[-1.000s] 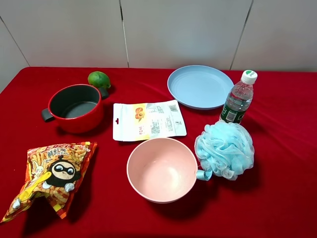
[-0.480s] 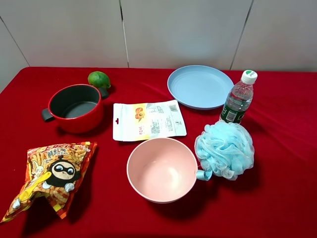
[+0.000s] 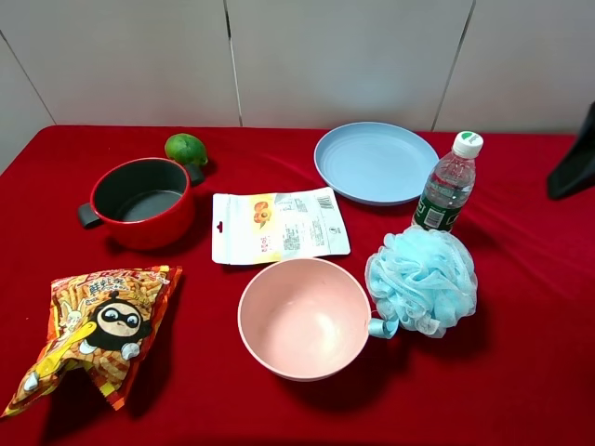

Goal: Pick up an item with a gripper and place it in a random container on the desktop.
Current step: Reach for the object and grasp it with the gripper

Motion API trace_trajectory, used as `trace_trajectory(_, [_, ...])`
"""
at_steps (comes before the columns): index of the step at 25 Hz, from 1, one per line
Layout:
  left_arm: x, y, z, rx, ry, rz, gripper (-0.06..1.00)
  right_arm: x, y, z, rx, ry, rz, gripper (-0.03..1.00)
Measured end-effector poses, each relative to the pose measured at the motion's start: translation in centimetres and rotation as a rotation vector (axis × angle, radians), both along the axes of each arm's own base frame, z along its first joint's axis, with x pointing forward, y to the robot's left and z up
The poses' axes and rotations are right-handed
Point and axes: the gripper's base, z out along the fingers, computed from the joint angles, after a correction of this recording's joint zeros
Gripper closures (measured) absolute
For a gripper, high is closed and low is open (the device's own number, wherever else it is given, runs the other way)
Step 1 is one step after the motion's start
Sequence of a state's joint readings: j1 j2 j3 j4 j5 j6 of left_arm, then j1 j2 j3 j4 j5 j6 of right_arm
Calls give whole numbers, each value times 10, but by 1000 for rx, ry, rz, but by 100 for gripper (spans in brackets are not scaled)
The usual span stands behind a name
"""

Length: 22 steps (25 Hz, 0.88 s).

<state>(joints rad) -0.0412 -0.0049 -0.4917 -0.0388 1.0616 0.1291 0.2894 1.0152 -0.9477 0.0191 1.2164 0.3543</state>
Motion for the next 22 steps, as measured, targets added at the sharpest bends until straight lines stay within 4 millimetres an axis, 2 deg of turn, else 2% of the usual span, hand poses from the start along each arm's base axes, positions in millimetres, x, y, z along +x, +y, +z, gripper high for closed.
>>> trace_trajectory(14, [0, 1, 0, 9, 0, 6, 4, 35, 52, -40, 9, 103, -59, 28])
trace_trajectory(22, [0, 1, 0, 9, 0, 6, 4, 59, 67, -69, -13, 151, -74, 28])
